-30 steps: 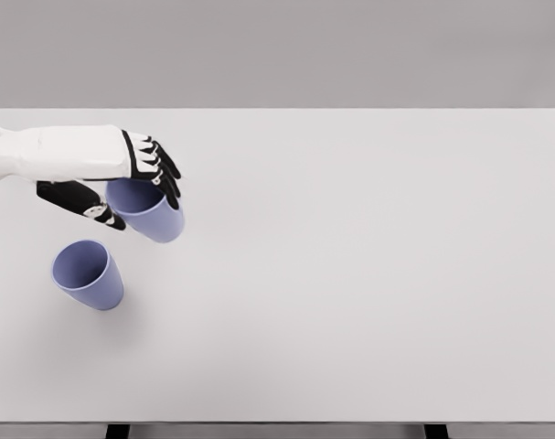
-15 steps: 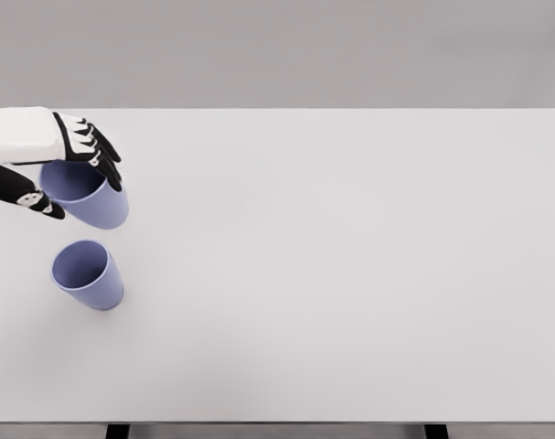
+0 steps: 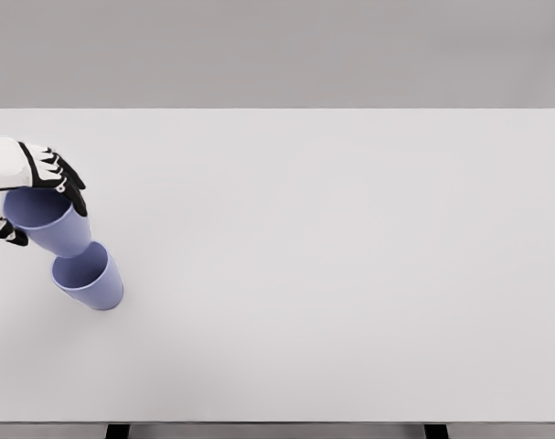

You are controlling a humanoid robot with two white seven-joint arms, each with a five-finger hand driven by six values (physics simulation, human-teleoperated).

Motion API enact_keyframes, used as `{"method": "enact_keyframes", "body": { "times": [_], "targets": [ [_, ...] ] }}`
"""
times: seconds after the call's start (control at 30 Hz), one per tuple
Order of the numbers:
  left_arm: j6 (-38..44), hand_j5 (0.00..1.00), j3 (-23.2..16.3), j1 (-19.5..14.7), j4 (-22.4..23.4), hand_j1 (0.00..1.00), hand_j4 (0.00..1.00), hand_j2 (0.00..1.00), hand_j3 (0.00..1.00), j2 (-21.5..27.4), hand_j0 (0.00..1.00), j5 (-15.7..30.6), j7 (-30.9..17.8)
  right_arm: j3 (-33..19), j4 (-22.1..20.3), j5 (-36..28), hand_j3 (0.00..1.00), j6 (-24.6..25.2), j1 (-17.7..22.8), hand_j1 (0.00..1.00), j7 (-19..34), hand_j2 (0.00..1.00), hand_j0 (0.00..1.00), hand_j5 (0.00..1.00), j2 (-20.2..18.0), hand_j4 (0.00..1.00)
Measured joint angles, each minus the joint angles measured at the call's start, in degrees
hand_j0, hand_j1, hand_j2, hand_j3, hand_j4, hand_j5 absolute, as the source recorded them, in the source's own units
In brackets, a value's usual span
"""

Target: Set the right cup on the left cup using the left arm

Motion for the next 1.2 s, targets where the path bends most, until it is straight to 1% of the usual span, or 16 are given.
{"method": "enact_keyframes", "body": {
  "times": [0.2, 0.27, 0.5, 1.2],
  "targets": [
    [0.01, 0.66, -0.06, 0.34, 0.00, 0.66, 0.66, 0.66, 0.66, -0.06, 0.66, 0.34, -0.17, 0.01, 0.00, 0.00, 1.00, 0.00, 0.00, 1.00, -0.01, 1.00, 1.00, 1.00, 0.00, 1.00],
    [0.01, 0.66, -0.07, 1.13, 0.00, 0.66, 0.66, 0.66, 0.66, -0.43, 0.66, 0.47, -0.15, 0.00, 0.00, 0.00, 1.00, 0.00, 0.00, 1.00, 0.00, 1.00, 1.00, 1.00, 0.00, 1.00],
    [0.03, 0.66, -0.04, 1.22, 0.00, 0.66, 0.66, 0.66, 0.66, -1.12, 0.66, 0.95, -0.06, 0.01, 0.00, 0.00, 1.00, 0.00, 0.09, 1.00, -0.02, 1.00, 1.00, 1.00, 0.00, 1.00],
    [0.03, 0.66, -0.06, 1.66, 0.00, 0.66, 0.66, 0.66, 0.66, -0.64, 0.66, 1.03, -0.04, 0.00, 0.00, 0.00, 1.00, 0.00, 0.00, 1.00, -0.01, 1.00, 1.00, 1.00, 0.00, 1.00]
  ]
}}
